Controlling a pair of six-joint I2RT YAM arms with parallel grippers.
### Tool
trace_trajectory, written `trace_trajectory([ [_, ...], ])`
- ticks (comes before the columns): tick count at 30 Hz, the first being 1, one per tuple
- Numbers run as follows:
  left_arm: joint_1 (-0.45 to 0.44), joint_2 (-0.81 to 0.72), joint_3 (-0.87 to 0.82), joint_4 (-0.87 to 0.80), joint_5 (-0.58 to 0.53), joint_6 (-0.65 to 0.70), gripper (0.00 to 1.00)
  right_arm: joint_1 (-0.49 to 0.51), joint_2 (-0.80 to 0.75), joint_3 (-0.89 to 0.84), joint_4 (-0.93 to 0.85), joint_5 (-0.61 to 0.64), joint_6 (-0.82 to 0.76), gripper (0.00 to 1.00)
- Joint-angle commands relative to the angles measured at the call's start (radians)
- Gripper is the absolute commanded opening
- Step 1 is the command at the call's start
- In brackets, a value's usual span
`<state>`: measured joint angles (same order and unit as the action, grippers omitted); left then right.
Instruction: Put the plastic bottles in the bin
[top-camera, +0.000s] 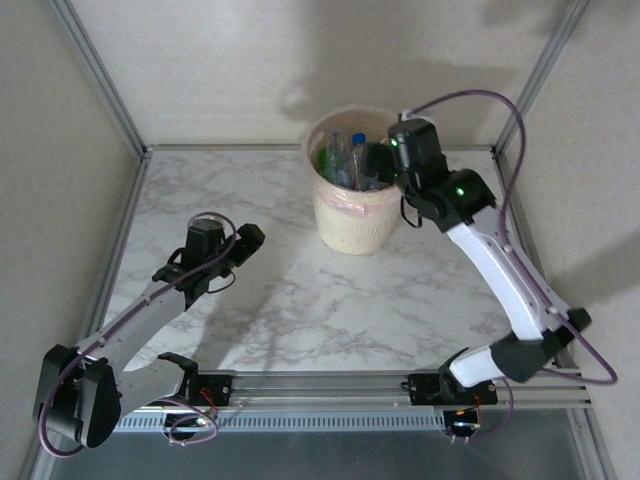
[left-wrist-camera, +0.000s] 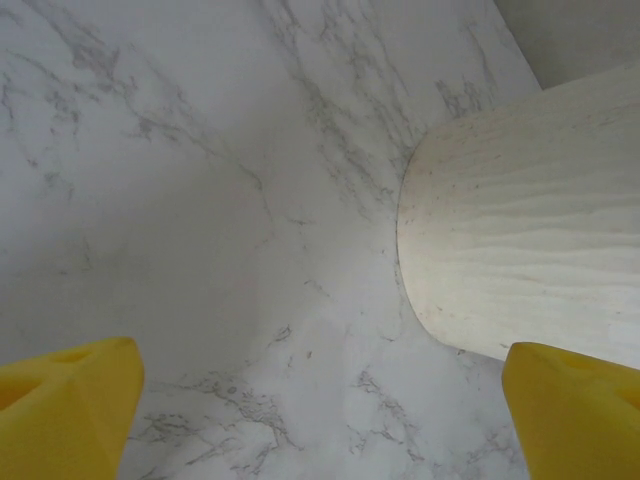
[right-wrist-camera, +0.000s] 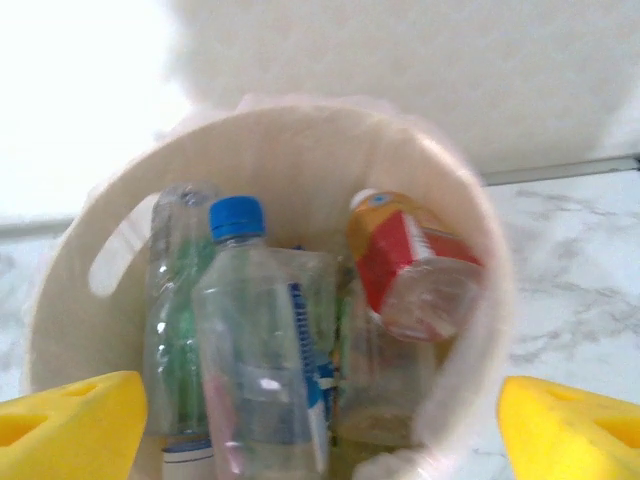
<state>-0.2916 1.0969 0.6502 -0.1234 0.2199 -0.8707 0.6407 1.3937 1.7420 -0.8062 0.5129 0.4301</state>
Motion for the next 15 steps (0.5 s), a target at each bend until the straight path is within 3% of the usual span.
trace_trajectory([
  [1, 0.034, 0.0, 0.094, -0.02, -0.037, 0.075, 0.94, -0.006, -0.141, -0.173, 0.02, 0.181, 0.1, 0.98],
  [4, 0.051, -0.009, 0.166, -0.033, -0.175, 0.167, 0.99, -0.005, -0.305, -0.461, 0.149, 0.276, 0.138, 0.99],
  [7, 0.054, -0.018, 0.195, -0.042, -0.49, 0.241, 0.99, -0.005, -0.473, -0.743, 0.368, 0.274, 0.007, 0.99],
  [10, 0.06, -0.018, 0.111, 0.106, -0.751, 0.319, 1.0, -0.007, -0.61, -1.002, 0.508, 0.471, 0.088, 0.99],
  [13, 0.078, 0.051, -0.027, 0.353, -0.832, 0.49, 1.0, -0.02, -0.695, -1.229, 0.799, 0.534, -0.056, 0.99],
  [15, 0.127, 0.135, -0.054, 0.429, -0.888, 0.516, 1.0, -0.065, -0.675, -1.315, 0.944, 0.565, -0.101, 0.99],
])
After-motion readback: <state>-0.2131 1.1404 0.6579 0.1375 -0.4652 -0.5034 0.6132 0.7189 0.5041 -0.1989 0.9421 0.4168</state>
